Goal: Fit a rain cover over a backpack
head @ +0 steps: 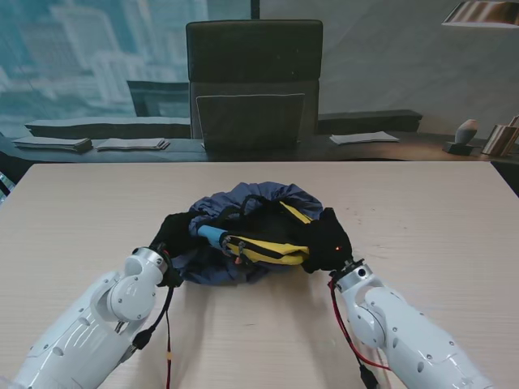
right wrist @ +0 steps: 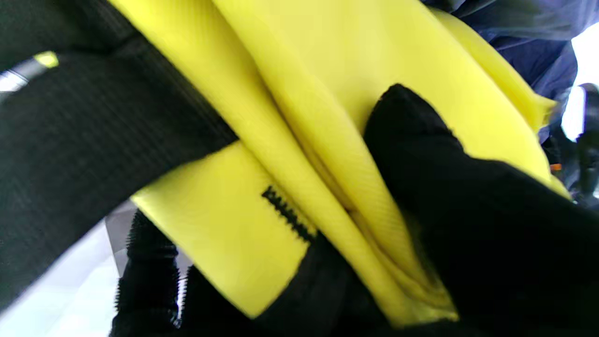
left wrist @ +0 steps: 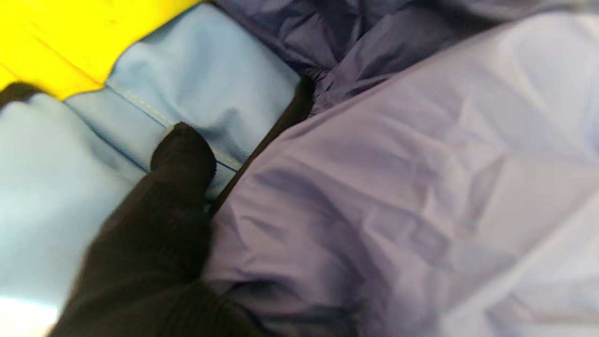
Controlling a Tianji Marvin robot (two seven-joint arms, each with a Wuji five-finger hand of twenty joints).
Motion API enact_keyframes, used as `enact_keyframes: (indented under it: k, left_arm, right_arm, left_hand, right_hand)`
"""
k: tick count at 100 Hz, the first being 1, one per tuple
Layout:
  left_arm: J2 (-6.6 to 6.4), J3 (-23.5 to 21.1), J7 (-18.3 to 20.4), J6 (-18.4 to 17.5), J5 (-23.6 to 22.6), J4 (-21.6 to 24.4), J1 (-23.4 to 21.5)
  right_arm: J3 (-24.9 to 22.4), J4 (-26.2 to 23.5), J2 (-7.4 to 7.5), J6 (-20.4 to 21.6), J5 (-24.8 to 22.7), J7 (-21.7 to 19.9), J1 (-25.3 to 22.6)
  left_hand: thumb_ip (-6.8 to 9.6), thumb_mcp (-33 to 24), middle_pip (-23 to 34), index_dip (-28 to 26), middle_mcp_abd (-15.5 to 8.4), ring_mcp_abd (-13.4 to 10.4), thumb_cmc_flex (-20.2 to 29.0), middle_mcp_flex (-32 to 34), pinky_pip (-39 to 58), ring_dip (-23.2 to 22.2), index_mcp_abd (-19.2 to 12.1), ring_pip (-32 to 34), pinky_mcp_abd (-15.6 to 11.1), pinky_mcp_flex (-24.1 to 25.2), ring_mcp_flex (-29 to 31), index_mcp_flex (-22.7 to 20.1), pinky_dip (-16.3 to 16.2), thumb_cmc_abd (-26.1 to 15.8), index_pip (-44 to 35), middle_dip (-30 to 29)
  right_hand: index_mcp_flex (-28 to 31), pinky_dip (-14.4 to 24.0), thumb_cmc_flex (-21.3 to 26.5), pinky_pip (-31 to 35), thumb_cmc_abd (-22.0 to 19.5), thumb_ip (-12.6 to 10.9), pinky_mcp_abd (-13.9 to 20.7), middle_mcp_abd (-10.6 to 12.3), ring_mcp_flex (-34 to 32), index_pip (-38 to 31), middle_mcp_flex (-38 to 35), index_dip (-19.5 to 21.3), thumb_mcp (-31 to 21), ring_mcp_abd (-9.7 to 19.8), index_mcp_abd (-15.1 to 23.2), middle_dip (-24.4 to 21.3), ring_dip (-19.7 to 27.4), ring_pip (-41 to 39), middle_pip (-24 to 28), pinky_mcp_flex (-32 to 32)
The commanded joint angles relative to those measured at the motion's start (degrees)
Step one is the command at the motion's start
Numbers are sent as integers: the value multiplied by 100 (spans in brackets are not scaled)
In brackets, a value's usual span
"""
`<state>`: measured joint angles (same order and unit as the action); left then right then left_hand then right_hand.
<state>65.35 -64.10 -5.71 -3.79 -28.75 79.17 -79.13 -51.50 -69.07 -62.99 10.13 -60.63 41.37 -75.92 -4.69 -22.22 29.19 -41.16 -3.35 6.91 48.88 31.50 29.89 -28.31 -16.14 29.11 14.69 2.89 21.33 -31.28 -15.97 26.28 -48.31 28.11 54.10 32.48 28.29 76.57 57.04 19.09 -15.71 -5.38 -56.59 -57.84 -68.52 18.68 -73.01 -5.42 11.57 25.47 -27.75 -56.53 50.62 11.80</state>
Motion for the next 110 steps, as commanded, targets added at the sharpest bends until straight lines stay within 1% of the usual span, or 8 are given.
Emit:
enact_keyframes:
  k: [1,9,16,28,50,71,91,110]
  left_arm:
    - [-131,-143,498,-34,-287,429,-170]
    - [-374,-510,1498,-14,-589,1033,-479]
    - [-537,-857,2224,-15,-865,1573,-762]
    - [-660,-1373,2864,9,-1236,2325,-1203]
    - [-635,-1814,2841,-99,-999,3021,-1649]
    - [-524,-1337,2249,-259,-608,2948,-1457]
    - [-651,-545,2781,-161,-1221,2583,-839]
    - [-601,101,2309,286,-2011,2179,-545]
  right_arm:
    - [4,-165,-7,58,-150,-220,45]
    - [8,-162,-17,48,-141,-206,82]
    - [39,-129,-15,60,-151,-206,144]
    - [66,-141,-26,45,-139,-208,183]
    - [174,-255,-55,18,-137,-214,280]
    - [373,-529,-57,70,-293,-233,518]
    - [609,-786,-123,9,-283,-327,751]
    - [684,-1090,-181,-54,-217,-495,812]
  left_hand:
    - [9,-938,-428,817,157,64,-1191,-821,-543,176,158,-382,-10,103,-465,743,157,336,669,-291]
    - [-5,-410,-1184,2002,446,96,-1458,-1946,-1399,419,977,-1036,-1,152,-1312,2232,108,787,1812,-678]
    - [-56,-260,-2206,3093,597,91,-1631,-2250,-1985,766,1444,-1752,-30,176,-1671,2225,-183,955,3419,-1034]
    - [-130,-370,-2742,3417,728,52,-1799,-2521,-2388,898,1881,-2330,-41,189,-1874,2252,-382,1069,4011,-936]
    - [-126,-262,-2704,3261,829,48,-1673,-2492,-2474,826,1863,-2374,-60,89,-1858,2208,-504,735,3737,-860]
    - [47,434,-1994,2706,894,202,-1428,-2183,-2544,739,1784,-1924,76,-99,-1712,2222,-570,357,2655,-800]
    - [61,672,-2497,3067,973,110,-1521,-2412,-2755,935,2181,-2398,-13,152,-1884,2247,-382,546,3325,-1054]
    - [-116,-84,-2286,3004,1367,345,-1972,-2360,-2745,686,2730,-2153,234,-20,-1806,2215,-163,865,3249,-769]
  right_hand:
    - [653,-117,495,167,-147,106,-114,-434,-259,-616,-496,486,-635,128,726,520,-150,-276,612,-28]
    - [834,-155,613,213,142,157,-158,-679,-368,-636,-630,585,-872,-36,533,740,-131,-441,694,35]
    - [971,-181,647,241,483,255,-177,-839,-490,-673,-768,620,-1130,-141,370,875,-80,-596,743,104]
    - [1127,-188,664,269,824,372,-213,-1021,-661,-733,-952,638,-1373,-249,145,1031,-107,-727,785,208]
    - [1184,-211,682,225,968,425,-339,-1111,-715,-736,-1020,692,-1490,-323,22,1114,-141,-734,773,210]
    - [1191,-210,643,230,990,439,-377,-1063,-739,-720,-1032,685,-1482,-276,77,1134,-152,-734,759,224]
    - [1181,-205,665,240,1028,415,-408,-1092,-748,-720,-1042,697,-1482,-313,27,1149,-160,-750,769,207]
    - [1204,-197,675,256,1118,412,-440,-1117,-788,-733,-1078,693,-1518,-335,-41,1150,-160,-770,778,223]
